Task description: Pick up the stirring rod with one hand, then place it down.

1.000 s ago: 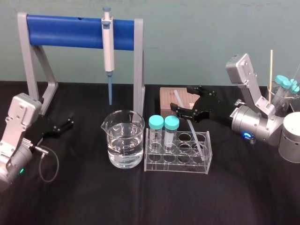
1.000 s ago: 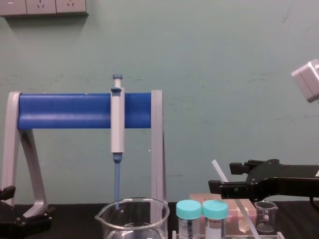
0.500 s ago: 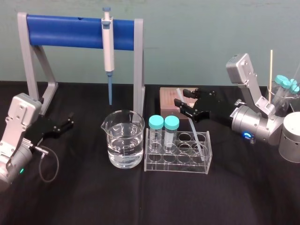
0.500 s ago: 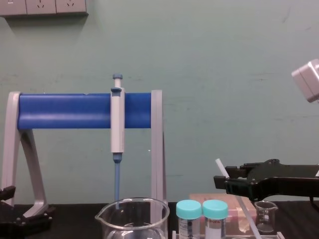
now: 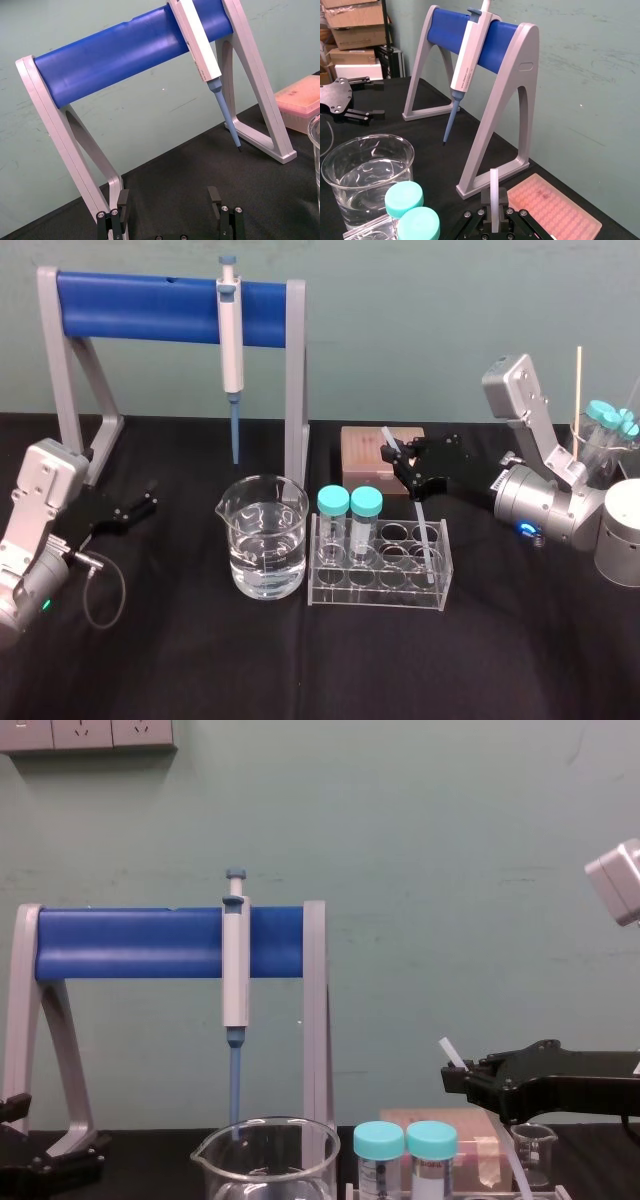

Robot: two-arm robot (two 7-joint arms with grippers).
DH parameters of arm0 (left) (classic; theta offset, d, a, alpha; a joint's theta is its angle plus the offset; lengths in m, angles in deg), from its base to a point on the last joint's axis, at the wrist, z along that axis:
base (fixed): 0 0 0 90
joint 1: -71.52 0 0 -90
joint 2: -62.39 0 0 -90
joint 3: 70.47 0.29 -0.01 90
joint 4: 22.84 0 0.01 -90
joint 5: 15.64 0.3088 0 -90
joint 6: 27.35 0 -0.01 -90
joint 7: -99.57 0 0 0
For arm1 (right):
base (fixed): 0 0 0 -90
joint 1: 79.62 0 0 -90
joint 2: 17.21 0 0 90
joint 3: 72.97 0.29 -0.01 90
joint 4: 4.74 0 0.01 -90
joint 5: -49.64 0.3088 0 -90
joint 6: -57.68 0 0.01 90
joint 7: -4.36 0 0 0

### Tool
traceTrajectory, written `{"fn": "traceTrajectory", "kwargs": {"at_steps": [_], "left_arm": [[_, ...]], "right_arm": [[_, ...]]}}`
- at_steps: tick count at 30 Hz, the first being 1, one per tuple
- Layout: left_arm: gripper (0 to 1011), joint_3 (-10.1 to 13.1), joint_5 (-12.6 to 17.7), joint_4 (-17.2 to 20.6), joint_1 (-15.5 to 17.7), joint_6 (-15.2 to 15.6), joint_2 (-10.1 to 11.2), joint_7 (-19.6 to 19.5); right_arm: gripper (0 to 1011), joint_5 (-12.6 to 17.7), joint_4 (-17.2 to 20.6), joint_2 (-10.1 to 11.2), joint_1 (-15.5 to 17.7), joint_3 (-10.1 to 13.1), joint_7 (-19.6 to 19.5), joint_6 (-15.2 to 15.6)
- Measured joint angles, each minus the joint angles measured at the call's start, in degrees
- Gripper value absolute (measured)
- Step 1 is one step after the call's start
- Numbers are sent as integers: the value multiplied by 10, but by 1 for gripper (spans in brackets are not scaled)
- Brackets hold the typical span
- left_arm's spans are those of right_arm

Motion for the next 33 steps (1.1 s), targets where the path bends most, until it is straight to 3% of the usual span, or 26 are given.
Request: {"fn": "traceTrajectory", "kwargs": {"at_steps": [21, 33], "left_arm": [[1000, 0, 0, 0, 0, 0, 0, 0], [1000, 0, 0, 0, 0, 0, 0, 0]], "right_arm": [[79, 2, 1, 0, 3, 2, 0, -3], [80, 21, 6, -1, 14, 12, 8, -20]]}}
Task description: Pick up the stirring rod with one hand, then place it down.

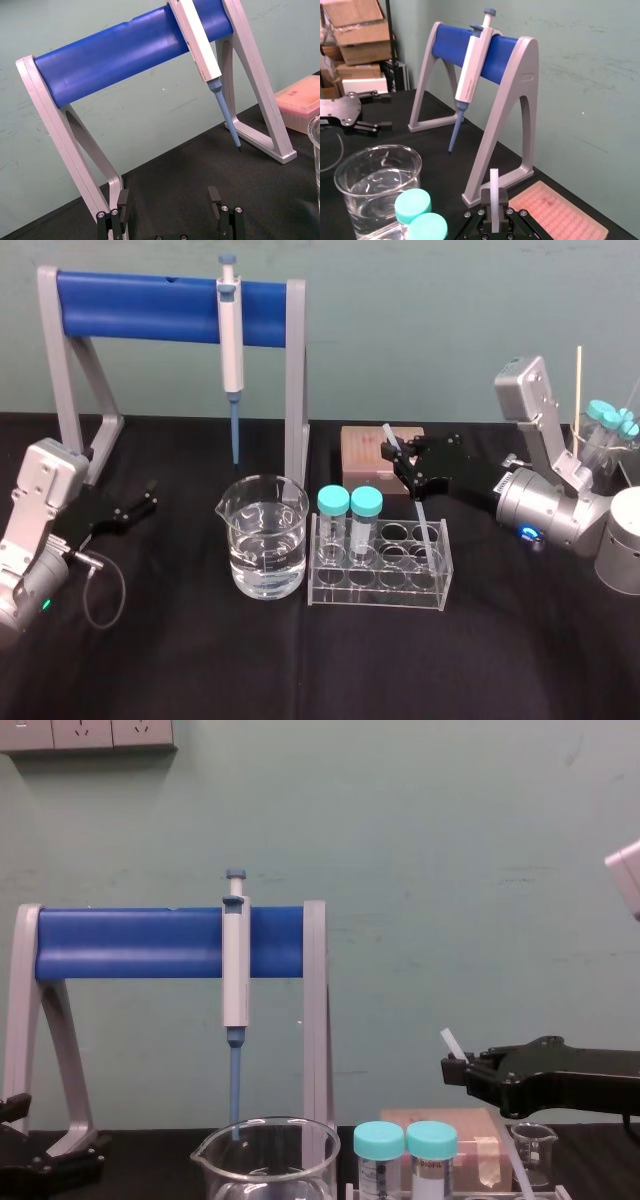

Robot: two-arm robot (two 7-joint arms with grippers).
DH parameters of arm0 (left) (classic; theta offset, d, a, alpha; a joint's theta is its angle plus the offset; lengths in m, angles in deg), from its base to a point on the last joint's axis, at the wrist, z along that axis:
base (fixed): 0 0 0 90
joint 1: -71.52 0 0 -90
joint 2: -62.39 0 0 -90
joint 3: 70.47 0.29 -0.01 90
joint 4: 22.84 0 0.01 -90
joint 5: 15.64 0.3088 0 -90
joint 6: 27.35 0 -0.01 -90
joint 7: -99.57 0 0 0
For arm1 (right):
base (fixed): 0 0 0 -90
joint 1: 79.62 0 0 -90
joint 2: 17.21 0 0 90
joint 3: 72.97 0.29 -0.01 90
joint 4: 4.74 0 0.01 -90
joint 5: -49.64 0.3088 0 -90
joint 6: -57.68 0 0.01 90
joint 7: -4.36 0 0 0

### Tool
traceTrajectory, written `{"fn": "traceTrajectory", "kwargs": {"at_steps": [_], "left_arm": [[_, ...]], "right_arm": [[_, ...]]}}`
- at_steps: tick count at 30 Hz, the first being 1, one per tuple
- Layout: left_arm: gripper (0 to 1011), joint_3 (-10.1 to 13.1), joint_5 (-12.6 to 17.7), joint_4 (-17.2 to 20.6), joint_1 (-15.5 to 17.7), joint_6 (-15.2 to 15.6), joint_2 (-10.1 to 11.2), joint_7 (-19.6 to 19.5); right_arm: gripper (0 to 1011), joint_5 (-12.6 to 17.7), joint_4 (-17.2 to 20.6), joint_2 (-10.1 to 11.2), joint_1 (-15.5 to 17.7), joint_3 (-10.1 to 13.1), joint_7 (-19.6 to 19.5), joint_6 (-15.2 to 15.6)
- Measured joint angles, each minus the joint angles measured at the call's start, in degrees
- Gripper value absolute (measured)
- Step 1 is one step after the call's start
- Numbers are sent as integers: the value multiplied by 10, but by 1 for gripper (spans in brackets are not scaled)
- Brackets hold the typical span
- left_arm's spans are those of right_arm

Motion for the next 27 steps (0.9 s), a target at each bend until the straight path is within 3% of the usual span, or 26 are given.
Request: {"fn": "traceTrajectory", "kwargs": {"at_steps": [27], "left_arm": [[1001, 0, 0, 0, 0, 0, 0, 0]], "right_arm": [[79, 69, 3, 7, 32, 19, 47, -73]]}}
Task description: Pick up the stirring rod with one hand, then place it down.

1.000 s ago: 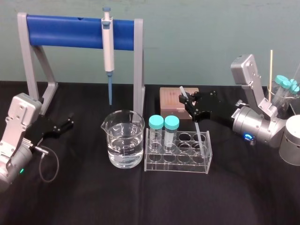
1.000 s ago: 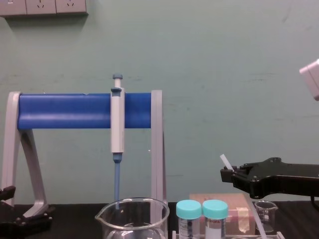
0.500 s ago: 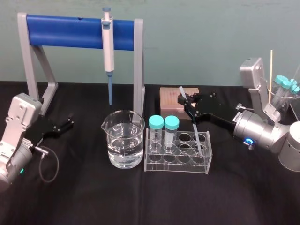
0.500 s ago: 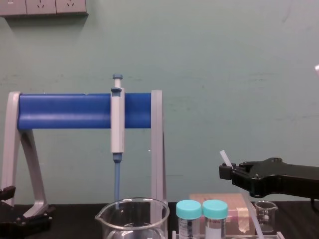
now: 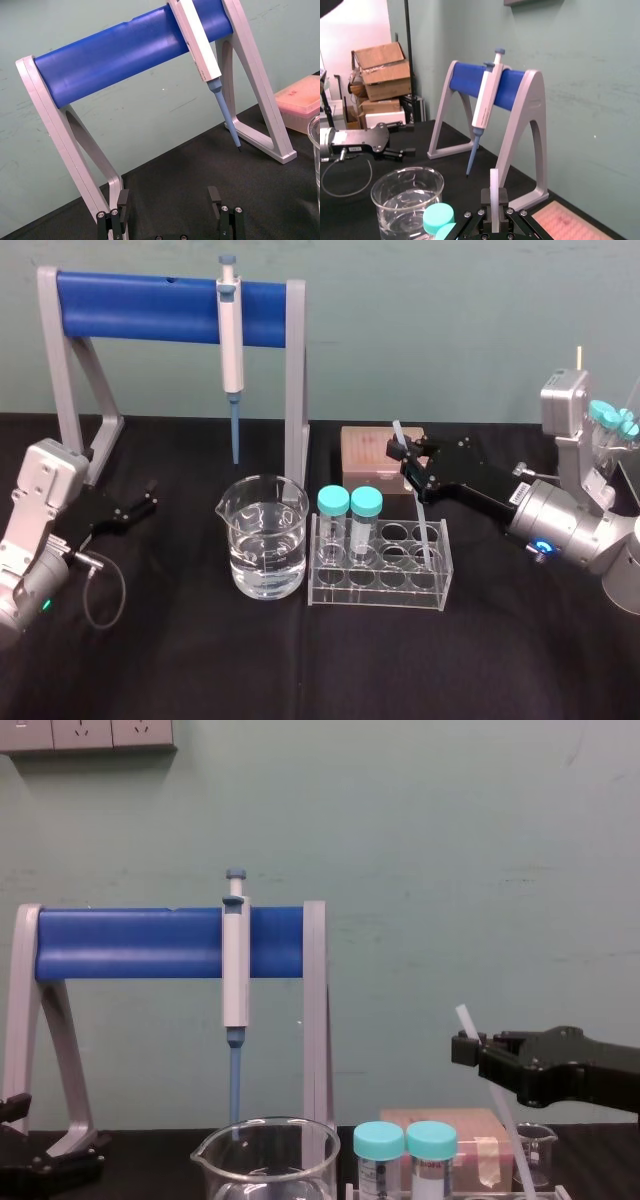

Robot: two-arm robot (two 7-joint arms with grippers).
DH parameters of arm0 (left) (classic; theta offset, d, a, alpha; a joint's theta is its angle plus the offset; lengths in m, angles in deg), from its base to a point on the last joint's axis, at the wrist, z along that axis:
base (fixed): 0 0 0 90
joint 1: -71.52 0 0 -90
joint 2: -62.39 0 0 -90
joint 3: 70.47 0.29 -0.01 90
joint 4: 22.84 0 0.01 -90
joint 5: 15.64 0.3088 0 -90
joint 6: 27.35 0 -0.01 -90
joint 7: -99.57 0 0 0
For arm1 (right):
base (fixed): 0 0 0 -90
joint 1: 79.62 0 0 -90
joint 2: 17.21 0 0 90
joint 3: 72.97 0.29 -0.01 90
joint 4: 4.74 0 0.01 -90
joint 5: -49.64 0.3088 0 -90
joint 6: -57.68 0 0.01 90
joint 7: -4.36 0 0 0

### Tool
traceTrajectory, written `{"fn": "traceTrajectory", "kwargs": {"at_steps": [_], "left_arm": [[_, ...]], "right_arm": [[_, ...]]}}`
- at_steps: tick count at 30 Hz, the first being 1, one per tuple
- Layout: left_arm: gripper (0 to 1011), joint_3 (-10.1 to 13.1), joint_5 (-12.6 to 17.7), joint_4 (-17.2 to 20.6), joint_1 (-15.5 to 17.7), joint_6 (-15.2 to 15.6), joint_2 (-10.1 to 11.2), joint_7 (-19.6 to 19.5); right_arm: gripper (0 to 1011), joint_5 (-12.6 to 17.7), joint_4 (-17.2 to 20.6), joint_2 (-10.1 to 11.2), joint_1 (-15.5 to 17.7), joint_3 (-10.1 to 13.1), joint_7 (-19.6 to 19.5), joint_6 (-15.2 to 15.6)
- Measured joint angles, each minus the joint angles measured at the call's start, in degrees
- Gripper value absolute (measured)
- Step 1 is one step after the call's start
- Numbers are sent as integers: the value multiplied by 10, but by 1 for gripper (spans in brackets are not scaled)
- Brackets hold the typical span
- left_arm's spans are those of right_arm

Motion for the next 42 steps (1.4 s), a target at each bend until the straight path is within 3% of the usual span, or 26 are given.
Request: {"fn": "traceTrajectory", "kwargs": {"at_steps": [23, 33, 39, 42], "left_arm": [[1000, 0, 0, 0, 0, 0, 0, 0], [1000, 0, 0, 0, 0, 0, 0, 0], [1000, 0, 0, 0, 0, 0, 0, 0], [1000, 0, 0, 0, 0, 0, 0, 0]], "right_arm": [[79, 34, 41, 2, 3, 21, 5, -33], [79, 34, 78, 12, 15, 49, -45, -28], [79, 14, 91, 12, 28, 74, -101, -18], [80, 7, 94, 12, 32, 80, -111, -16]]}}
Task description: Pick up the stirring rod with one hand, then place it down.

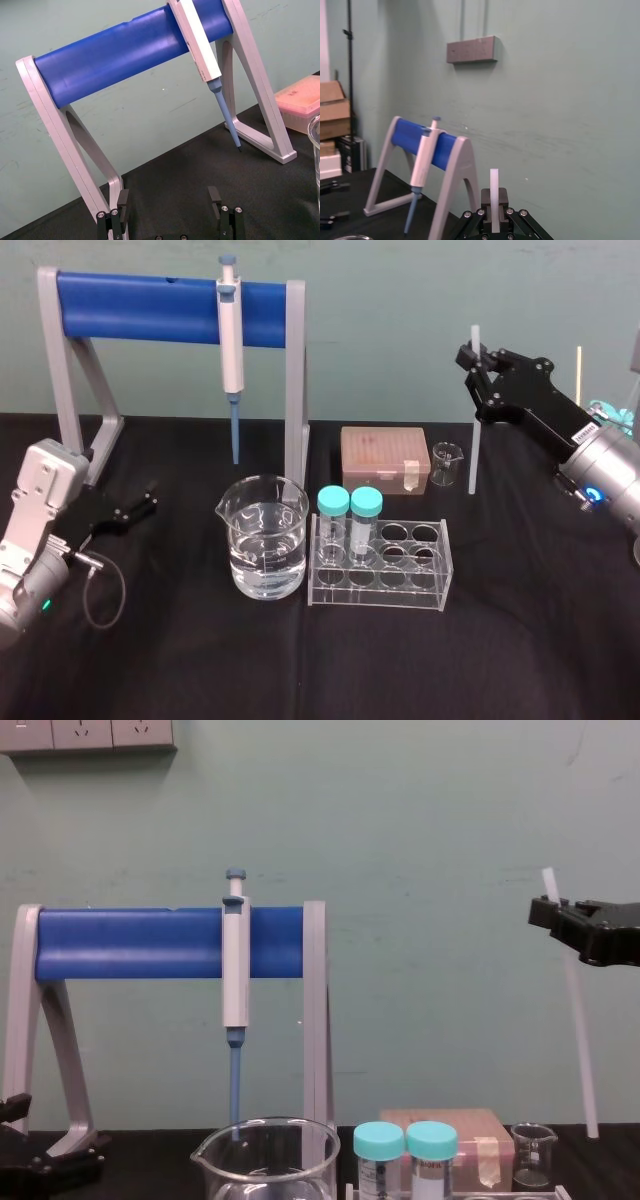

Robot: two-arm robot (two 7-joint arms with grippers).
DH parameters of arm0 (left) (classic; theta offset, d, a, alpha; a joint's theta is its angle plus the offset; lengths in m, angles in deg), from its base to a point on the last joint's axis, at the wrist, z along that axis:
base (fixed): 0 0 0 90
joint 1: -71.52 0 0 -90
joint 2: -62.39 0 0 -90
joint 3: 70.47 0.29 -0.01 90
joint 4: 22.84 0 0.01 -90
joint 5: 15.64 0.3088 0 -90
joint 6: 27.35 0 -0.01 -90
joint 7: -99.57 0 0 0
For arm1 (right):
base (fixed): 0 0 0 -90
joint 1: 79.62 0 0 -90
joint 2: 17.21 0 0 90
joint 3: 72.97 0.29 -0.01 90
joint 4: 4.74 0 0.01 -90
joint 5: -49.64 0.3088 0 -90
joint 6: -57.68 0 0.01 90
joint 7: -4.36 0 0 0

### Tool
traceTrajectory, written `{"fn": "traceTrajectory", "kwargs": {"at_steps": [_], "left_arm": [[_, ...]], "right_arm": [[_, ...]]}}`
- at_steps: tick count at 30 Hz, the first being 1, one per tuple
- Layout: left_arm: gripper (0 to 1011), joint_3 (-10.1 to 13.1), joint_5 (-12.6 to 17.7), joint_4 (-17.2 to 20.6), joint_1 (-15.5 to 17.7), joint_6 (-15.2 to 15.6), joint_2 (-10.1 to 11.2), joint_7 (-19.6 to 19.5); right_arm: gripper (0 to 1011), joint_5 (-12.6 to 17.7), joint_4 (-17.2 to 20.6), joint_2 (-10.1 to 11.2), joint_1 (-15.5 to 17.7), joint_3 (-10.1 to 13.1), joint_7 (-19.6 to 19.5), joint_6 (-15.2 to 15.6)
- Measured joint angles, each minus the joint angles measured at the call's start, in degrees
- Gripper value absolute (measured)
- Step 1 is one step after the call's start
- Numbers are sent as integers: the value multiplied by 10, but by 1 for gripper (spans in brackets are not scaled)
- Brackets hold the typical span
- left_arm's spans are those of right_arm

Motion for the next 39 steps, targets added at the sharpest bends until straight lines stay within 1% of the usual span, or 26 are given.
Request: {"fn": "traceTrajectory", "kwargs": {"at_steps": [4, 14, 23, 39], "left_arm": [[1000, 0, 0, 0, 0, 0, 0, 0], [1000, 0, 0, 0, 0, 0, 0, 0], [1000, 0, 0, 0, 0, 0, 0, 0], [1000, 0, 0, 0, 0, 0, 0, 0]], "right_arm": [[79, -10, 3, -1, 7, 9, -11, 5], [79, -21, 6, -9, 14, 20, -14, 8], [79, -25, 9, -14, 17, 24, -11, 10], [79, -29, 19, -16, 24, 26, -9, 16]]}}
